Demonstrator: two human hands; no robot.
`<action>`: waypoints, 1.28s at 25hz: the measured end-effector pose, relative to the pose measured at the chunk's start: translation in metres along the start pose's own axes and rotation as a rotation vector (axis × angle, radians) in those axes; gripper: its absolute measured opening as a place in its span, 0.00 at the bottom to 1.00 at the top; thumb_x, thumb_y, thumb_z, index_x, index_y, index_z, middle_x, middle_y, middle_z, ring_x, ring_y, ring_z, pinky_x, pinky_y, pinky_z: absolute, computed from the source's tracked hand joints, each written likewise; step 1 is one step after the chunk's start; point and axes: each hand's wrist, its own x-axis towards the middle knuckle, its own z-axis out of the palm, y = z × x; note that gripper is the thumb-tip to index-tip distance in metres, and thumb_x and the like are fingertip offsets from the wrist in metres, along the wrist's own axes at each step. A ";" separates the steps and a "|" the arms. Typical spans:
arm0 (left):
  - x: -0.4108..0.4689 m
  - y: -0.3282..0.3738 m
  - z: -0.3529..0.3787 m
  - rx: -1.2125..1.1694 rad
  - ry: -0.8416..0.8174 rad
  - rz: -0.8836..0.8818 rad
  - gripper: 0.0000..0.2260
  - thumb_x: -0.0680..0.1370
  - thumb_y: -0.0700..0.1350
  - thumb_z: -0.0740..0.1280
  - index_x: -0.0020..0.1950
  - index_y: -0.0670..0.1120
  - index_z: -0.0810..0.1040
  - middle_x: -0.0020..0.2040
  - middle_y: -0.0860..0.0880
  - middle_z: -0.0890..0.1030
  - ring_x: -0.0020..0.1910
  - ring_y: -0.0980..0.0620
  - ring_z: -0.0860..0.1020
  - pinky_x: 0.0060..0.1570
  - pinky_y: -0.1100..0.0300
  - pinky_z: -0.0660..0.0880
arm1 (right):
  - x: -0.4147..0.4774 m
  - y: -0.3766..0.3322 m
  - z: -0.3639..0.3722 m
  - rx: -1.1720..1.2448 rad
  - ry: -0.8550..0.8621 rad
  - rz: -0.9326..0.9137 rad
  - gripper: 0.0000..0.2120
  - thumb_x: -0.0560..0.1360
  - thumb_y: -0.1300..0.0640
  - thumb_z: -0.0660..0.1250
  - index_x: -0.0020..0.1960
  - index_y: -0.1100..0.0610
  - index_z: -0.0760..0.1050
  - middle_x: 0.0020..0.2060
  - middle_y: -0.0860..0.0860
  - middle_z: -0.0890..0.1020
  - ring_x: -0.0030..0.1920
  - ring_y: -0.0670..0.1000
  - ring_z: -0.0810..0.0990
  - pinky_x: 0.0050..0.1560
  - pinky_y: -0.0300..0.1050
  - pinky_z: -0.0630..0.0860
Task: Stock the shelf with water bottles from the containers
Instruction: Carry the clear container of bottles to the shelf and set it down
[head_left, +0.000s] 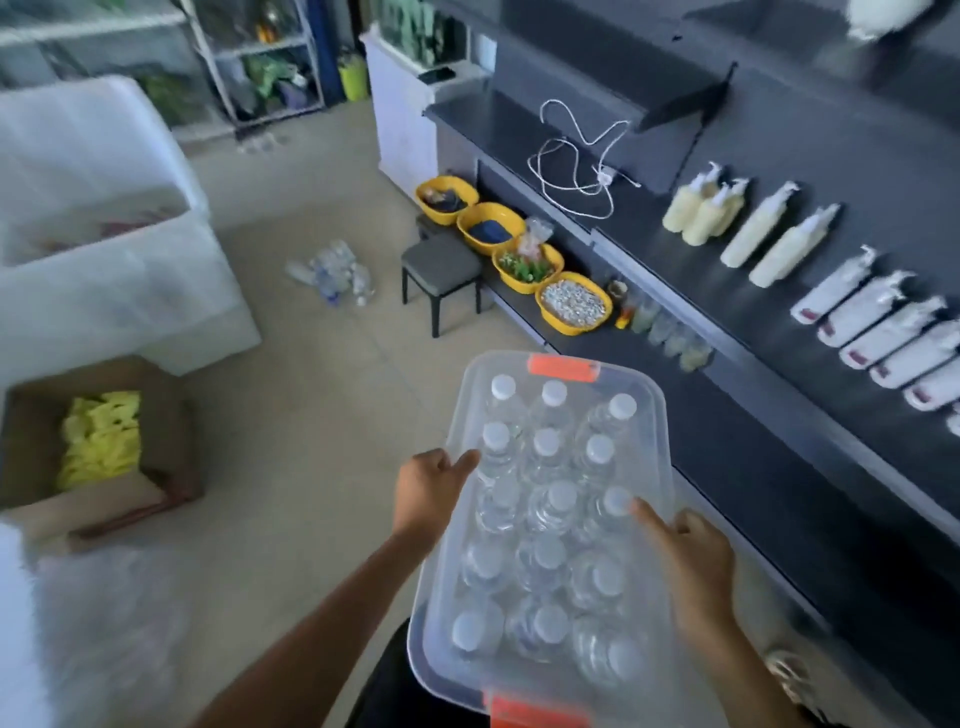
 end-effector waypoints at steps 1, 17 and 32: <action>0.017 0.002 -0.007 -0.031 0.030 -0.017 0.26 0.75 0.51 0.75 0.30 0.48 0.59 0.26 0.53 0.59 0.28 0.53 0.57 0.28 0.57 0.56 | 0.016 -0.022 0.016 0.009 -0.034 -0.026 0.29 0.70 0.41 0.78 0.32 0.58 0.62 0.28 0.53 0.66 0.31 0.52 0.65 0.34 0.47 0.63; 0.427 0.068 -0.063 -0.082 0.257 -0.073 0.29 0.72 0.65 0.69 0.30 0.49 0.57 0.25 0.56 0.57 0.29 0.53 0.57 0.30 0.55 0.55 | 0.321 -0.274 0.312 -0.097 -0.245 -0.144 0.29 0.73 0.44 0.76 0.31 0.55 0.59 0.25 0.48 0.63 0.29 0.49 0.61 0.32 0.48 0.59; 0.798 0.105 0.006 -0.240 0.061 -0.390 0.32 0.68 0.70 0.71 0.36 0.39 0.71 0.31 0.42 0.71 0.30 0.48 0.72 0.31 0.54 0.72 | 0.690 -0.441 0.542 -0.223 -0.322 -0.374 0.28 0.74 0.34 0.66 0.29 0.52 0.60 0.23 0.46 0.62 0.27 0.49 0.60 0.32 0.46 0.55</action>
